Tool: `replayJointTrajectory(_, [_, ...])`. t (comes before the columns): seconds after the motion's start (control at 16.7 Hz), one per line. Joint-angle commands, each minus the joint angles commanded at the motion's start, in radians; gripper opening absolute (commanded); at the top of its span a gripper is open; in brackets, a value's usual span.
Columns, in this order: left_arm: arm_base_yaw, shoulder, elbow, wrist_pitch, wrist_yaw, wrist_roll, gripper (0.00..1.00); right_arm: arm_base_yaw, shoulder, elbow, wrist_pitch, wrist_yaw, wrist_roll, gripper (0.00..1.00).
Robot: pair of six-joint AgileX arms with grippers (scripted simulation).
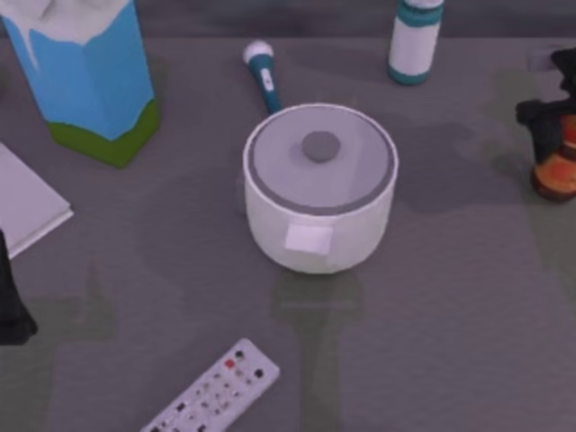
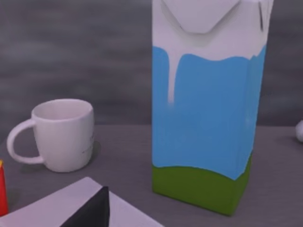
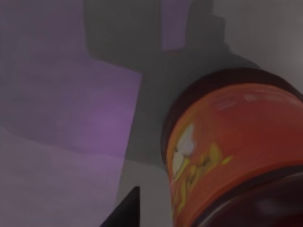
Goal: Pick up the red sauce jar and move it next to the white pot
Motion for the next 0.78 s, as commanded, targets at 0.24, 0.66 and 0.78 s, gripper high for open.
replayJointTrajectory(0.24, [0.0, 0.0, 0.0, 0.0, 0.0, 0.0, 1.0, 0.0, 0.0, 0.0, 0.0, 0.0, 0.0, 0.32])
replayJointTrajectory(0.66, [0.0, 0.0, 0.0, 0.0, 0.0, 0.0, 1.0, 0.0, 0.0, 0.0, 0.0, 0.0, 0.0, 0.0])
replayJointTrajectory(0.78, [0.0, 0.0, 0.0, 0.0, 0.0, 0.0, 1.0, 0.0, 0.0, 0.0, 0.0, 0.0, 0.0, 0.0])
